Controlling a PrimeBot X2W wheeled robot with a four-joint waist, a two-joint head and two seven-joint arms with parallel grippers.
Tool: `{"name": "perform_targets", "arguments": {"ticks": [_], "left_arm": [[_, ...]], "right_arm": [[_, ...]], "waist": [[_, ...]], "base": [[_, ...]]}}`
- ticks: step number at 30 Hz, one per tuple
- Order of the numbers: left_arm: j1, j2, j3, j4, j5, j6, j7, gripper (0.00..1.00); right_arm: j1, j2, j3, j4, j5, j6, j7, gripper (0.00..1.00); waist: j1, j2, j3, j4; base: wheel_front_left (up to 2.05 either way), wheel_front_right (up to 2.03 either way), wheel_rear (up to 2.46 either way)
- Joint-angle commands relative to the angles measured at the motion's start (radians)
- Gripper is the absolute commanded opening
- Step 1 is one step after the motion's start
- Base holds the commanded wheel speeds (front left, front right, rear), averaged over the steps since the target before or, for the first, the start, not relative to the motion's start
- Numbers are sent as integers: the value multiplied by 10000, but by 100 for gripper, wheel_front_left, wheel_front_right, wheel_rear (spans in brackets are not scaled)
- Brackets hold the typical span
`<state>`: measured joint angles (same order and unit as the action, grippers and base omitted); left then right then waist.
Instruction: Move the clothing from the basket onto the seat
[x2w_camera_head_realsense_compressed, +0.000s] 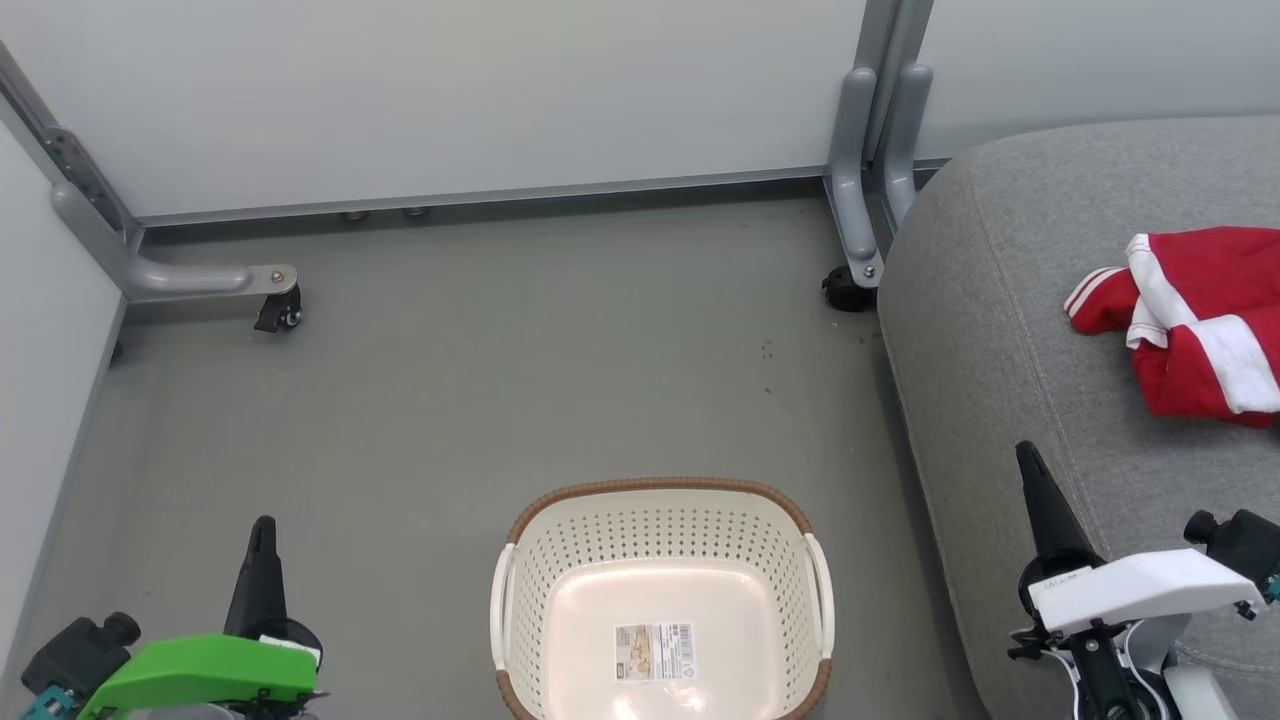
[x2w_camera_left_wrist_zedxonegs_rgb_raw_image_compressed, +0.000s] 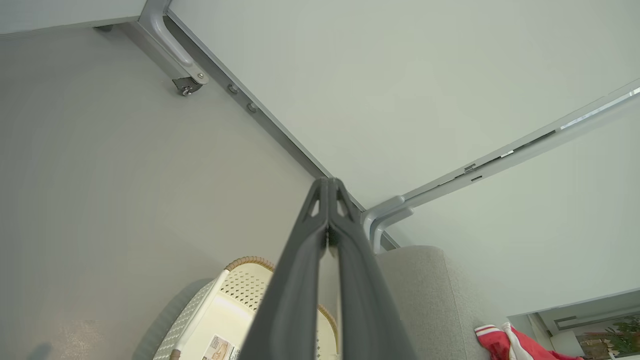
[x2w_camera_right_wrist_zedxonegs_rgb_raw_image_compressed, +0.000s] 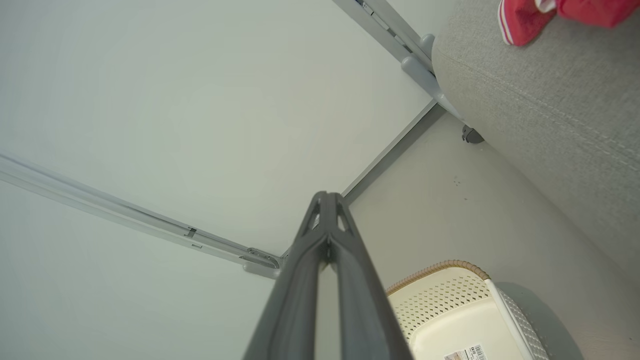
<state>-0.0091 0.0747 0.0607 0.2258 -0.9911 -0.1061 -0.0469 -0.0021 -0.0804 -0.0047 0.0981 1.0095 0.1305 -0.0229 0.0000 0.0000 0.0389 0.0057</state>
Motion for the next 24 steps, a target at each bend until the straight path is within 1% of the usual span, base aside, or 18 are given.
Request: {"name": "perform_targets", "arguments": {"ticks": [1, 24], "left_arm": [[-249, -3, 63, -91, -284, -67, 63, 0], [-588, -103, 260, 24, -2607, -148, 684, 0]], "right_arm": [[-202, -85, -39, -13, 322, 3, 55, 0], [-550, -92, -255, 556, 2738, 3, 402, 0]], "waist": [[0, 0, -7, -1], [0, 0, -120, -19]], "base": [[0, 0, 0], [0, 0, 0]]}}
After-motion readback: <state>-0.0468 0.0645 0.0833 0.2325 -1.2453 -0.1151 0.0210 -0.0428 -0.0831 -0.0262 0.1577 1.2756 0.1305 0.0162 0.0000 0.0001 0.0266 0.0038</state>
